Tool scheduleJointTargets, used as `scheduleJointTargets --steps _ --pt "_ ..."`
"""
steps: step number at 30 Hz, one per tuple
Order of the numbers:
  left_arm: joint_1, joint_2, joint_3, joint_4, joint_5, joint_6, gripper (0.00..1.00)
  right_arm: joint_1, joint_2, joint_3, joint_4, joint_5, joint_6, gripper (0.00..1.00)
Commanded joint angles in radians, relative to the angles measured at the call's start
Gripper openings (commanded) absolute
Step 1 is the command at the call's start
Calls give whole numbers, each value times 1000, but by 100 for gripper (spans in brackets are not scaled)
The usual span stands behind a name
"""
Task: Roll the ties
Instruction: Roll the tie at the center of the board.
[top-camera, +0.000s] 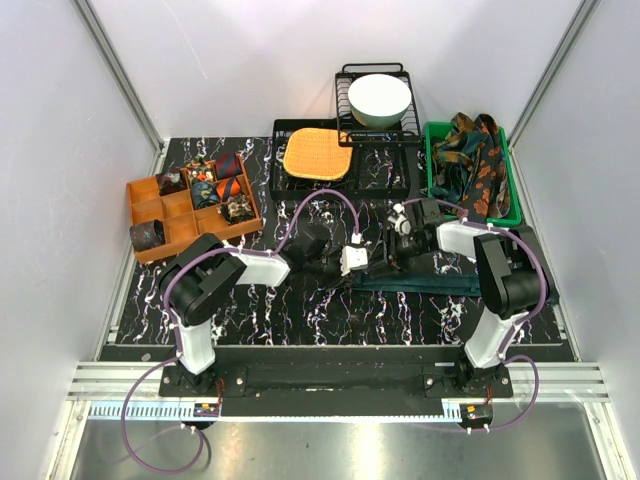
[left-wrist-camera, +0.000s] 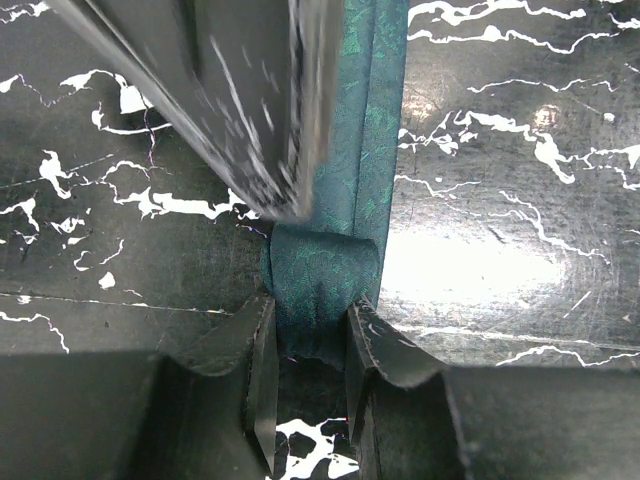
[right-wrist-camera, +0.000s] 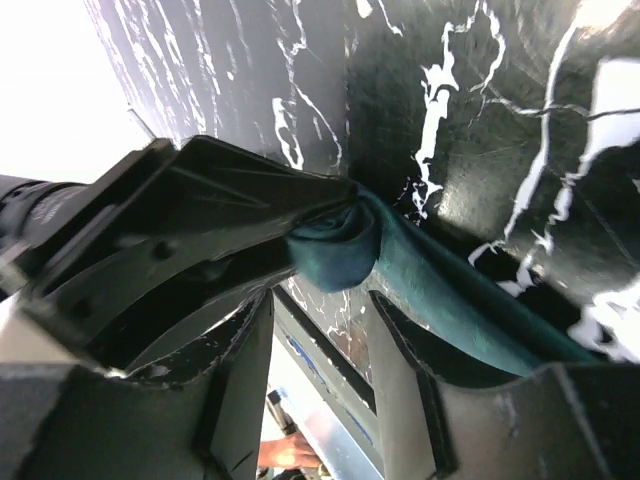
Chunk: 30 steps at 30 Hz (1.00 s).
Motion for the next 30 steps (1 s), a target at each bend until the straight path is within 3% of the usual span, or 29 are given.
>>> scheduleJointTargets --steps 1,6,12,15,16,17,21,22,25,30 --pt "-11 35 -57 -133 -123 49 0 46 18 -32 153 3 103 47" --pt "-22 39 -62 -129 -132 55 0 52 66 -22 189 9 110 45" --pt "-33 44 -54 -130 -143 46 0 78 66 -42 196 5 107 31" --pt "-34 48 -48 -130 -145 35 0 80 72 -53 187 17 94 16" --pt "-34 51 -46 -130 -148 31 0 82 75 -50 172 31 83 3" --pt "-33 51 -43 -129 -149 16 1 80 83 -46 157 41 69 0" --pt "-19 59 -39 -109 -96 -37 15 80 100 -39 77 110 28 0" --pt "-11 59 -37 -103 -71 -47 26 82 106 -36 68 135 17 0" --pt "13 44 -45 -54 24 -67 38 72 132 -18 23 179 -9 0" --pt "49 41 -59 38 153 -112 50 71 173 13 -41 258 -57 0"
